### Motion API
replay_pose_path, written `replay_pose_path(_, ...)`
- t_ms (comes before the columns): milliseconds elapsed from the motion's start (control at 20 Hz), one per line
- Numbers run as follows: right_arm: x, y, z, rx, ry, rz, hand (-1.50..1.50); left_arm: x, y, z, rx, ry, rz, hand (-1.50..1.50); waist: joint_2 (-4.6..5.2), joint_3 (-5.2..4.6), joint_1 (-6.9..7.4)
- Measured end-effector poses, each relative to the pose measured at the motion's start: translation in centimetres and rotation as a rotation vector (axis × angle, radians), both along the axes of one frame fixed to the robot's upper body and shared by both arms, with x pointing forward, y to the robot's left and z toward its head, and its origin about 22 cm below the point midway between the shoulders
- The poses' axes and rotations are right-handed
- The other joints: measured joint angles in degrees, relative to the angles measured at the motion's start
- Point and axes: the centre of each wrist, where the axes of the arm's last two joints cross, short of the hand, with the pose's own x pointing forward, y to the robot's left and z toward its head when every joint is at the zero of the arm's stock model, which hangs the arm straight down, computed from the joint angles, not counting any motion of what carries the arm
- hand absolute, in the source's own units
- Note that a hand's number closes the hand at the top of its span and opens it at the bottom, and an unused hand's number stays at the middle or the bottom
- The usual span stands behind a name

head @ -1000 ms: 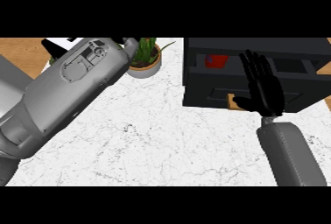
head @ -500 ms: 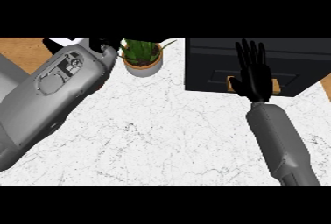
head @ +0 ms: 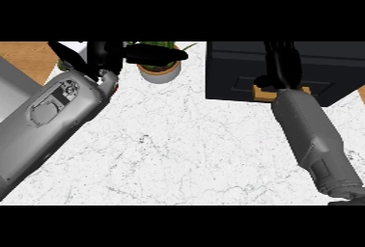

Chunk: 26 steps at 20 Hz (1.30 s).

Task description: Pick up the can, place it into the drawer and close the drawer

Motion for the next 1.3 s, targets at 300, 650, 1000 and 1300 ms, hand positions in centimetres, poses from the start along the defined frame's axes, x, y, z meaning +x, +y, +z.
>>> replay_pose_path(300, 1.2, 0.0, 1.3, -0.01, 0.019, -0.005, -1.5, -0.9, 1.1, -1.1, 0.009, 0.002, -0.007, -1.5, 0.59, 0.08, 0.37)
replay_pose_path(650, 2.0, 0.0, 2.5, -0.02, 0.058, -0.003, -1.5, -2.0, 1.6, -2.1, 0.016, 0.0, -0.024, -1.5, 1.22, 0.35, 0.67)
replay_pose_path(1000, 2.2, 0.0, 2.7, 0.07, 0.047, 0.076, -1.5, -2.7, 2.5, -2.6, 0.012, -0.003, -0.027, -1.5, 1.47, 0.5, 0.22)
replay_pose_path(1300, 2.5, 1.3, 3.3, 0.274, 0.031, 0.15, -1.5, -3.3, 3.0, -3.7, 0.012, 0.006, -0.02, -1.5, 1.33, 0.71, -0.26)
